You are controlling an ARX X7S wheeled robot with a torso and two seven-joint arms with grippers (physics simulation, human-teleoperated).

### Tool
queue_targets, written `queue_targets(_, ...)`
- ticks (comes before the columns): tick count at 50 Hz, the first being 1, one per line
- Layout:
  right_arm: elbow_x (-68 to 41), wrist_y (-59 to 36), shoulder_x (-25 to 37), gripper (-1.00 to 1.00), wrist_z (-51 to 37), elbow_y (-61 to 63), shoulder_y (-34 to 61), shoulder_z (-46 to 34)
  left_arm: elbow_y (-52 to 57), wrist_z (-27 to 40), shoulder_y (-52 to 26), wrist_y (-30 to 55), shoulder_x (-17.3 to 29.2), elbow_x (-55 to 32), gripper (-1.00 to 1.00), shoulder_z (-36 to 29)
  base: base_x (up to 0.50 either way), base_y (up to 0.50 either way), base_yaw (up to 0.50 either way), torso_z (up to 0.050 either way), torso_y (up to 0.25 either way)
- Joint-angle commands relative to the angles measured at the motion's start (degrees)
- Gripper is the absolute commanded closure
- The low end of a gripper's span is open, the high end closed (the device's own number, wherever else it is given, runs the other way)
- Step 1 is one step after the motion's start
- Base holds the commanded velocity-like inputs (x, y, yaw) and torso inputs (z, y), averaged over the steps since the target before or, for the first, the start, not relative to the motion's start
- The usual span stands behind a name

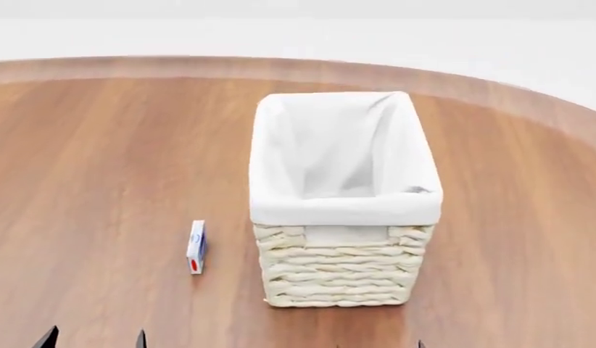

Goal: Pick up the cream cheese box, and put it in the basket.

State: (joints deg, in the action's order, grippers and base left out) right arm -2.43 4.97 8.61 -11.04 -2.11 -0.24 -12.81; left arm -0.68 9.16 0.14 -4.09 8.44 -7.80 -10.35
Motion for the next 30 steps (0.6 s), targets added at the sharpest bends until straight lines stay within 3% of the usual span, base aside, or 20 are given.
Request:
queue_targets(1,-0.8,-0.2,0.8,-1.0,-0.4,2.4,-1.1,-0.2,1.0,0.7,0.6,-0.3,0.5,-0.1,-1.0,-0.5,0.36,-0.16,0.0,0.0,0.0)
queue_targets(23,-1.7,-0.4,1.4,-1.0,-0.9,2.5,-0.9,-0.9,0.9,1.4,0.5,-1.0,1.1,-0.8,-1.0,-1.2,0.36,-0.16,0.0,0.0,0.0)
queue_targets(30,-2.1,-2.0,1.4,-1.0,-1.2,2.0,-0.2,-1.0,1.0,1.4,0.5,-1.0,1.4,-1.2,-1.0,-1.5,0.14,-0.08,0.0,0.0,0.001)
